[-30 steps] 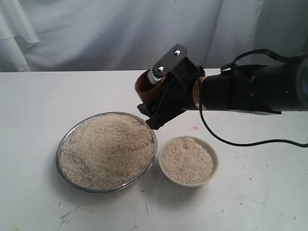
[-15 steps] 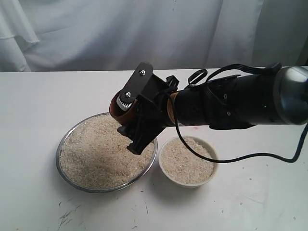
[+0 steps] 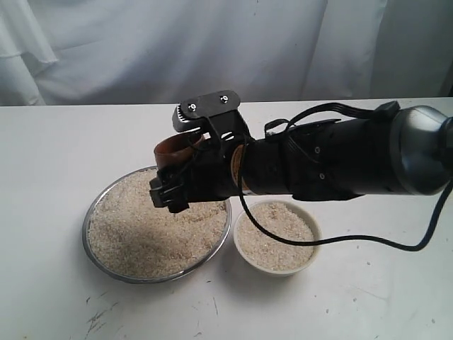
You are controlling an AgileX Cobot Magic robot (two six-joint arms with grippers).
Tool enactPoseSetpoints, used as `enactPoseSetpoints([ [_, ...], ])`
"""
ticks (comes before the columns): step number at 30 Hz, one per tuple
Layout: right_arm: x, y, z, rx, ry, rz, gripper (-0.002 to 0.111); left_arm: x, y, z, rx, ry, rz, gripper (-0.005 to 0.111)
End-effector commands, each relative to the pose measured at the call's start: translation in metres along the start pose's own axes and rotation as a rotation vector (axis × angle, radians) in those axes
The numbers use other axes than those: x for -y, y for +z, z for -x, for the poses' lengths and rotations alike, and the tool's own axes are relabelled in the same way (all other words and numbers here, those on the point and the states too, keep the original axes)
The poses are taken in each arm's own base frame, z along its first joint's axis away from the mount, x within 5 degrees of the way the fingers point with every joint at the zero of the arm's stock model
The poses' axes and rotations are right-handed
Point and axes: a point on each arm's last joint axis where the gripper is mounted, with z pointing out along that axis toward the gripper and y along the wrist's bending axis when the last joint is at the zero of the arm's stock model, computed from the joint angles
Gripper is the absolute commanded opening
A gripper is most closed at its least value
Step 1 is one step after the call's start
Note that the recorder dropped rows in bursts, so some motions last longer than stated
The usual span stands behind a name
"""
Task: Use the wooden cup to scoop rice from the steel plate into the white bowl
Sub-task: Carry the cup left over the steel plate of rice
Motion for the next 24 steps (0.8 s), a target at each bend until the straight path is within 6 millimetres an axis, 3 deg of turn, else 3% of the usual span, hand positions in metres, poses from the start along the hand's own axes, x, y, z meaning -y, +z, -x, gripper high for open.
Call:
enactPoseSetpoints([
  [1, -0.003, -0.004, 0.011, 0.039, -0.101, 0.017, 0.0, 0.0, 0.0, -0.001, 0.006, 0.001, -0.003, 0.0],
  [11, -0.002, -0.003, 0.01, 0.035, -0.339, 0.004, 0.0, 0.0, 0.0, -0.001, 0.006, 0.001, -0.003, 0.0],
  [18, -0.001, -0.003, 0.013, 0.07, -0.606, -0.02, 0.0, 0.0, 0.0, -0.001, 0.006, 0.001, -0.003, 0.0],
  [24, 0.004, 0.01, 0.014, -0.003, -0.773, -0.105, 0.0, 0.0, 0.0, -0.001, 0.006, 0.001, -0.003, 0.0],
])
